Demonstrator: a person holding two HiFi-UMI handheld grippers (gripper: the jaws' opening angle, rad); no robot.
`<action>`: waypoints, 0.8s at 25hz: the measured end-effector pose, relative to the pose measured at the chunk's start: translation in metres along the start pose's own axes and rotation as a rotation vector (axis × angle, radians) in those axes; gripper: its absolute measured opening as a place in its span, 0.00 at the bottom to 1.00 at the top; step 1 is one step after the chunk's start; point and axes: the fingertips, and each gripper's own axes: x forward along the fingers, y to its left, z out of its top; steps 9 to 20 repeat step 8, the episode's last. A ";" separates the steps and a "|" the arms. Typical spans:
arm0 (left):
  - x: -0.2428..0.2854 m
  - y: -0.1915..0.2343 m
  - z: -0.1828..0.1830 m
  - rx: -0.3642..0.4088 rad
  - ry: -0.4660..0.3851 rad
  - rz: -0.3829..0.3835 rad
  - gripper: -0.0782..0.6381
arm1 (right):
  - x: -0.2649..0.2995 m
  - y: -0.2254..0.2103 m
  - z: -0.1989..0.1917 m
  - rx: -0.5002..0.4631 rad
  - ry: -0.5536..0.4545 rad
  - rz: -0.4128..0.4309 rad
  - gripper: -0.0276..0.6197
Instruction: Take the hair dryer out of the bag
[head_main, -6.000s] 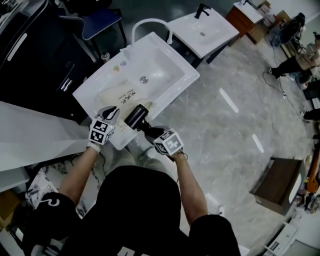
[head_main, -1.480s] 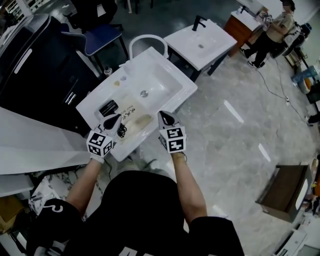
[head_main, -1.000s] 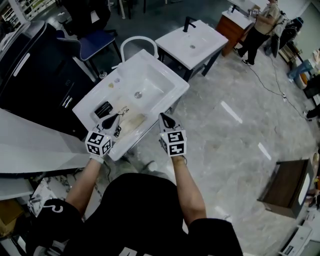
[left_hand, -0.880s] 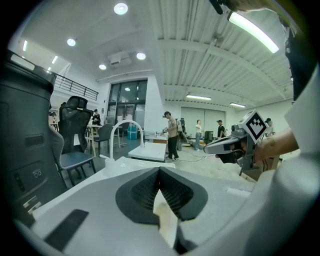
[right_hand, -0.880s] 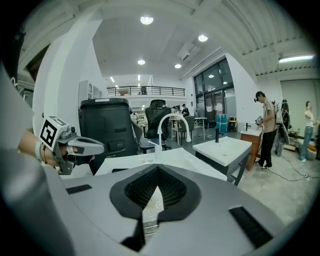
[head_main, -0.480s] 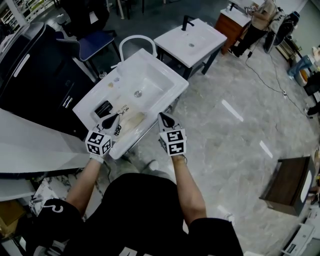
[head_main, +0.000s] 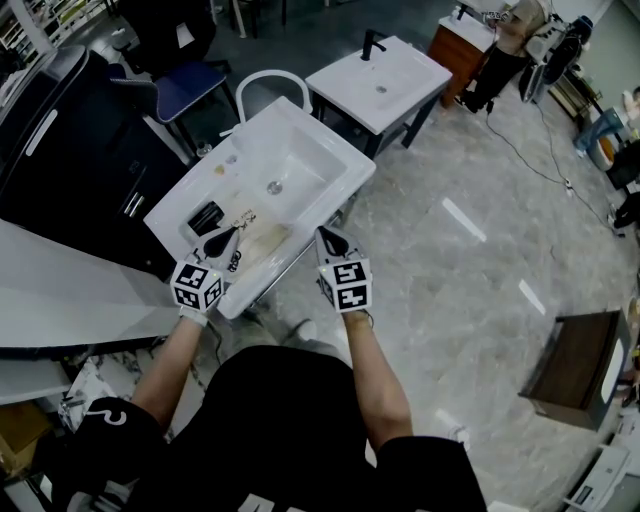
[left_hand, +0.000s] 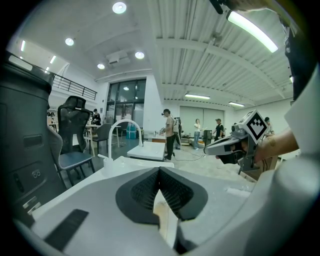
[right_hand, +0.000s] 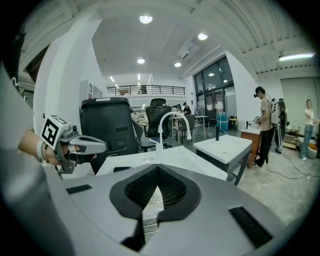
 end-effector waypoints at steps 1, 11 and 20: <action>0.000 0.000 0.000 0.000 -0.001 -0.001 0.11 | 0.000 0.000 0.000 0.000 0.000 0.001 0.04; 0.002 0.002 0.000 -0.001 0.000 0.000 0.11 | 0.001 0.000 0.000 0.002 0.000 0.006 0.04; 0.002 0.002 0.000 -0.001 0.000 0.000 0.11 | 0.001 0.000 0.000 0.002 0.000 0.006 0.04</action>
